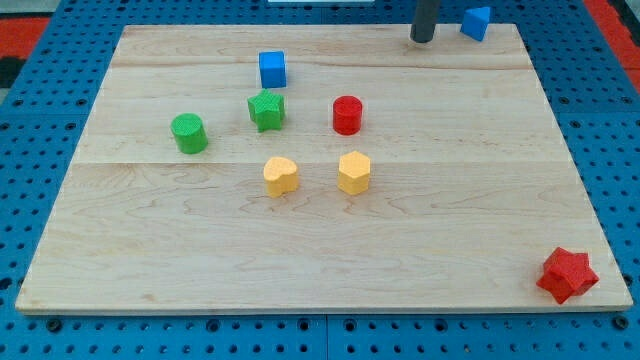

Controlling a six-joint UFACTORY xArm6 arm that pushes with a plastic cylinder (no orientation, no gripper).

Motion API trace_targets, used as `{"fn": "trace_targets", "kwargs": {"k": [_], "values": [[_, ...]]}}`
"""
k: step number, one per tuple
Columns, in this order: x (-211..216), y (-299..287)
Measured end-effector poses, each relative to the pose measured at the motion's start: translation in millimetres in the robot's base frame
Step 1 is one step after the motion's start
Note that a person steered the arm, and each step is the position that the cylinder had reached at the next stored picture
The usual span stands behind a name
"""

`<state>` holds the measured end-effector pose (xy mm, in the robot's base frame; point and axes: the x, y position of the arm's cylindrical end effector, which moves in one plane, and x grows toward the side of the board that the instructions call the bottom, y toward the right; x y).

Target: Push the red circle to the bottom left

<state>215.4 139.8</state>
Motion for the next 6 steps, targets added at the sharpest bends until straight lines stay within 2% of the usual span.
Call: {"fn": "trace_targets", "kwargs": {"k": [1, 2, 3, 4, 6], "values": [[2.1, 0.0], [35.4, 0.0], [90.0, -19.6], [133.7, -62.2], [164.3, -155.9]]}}
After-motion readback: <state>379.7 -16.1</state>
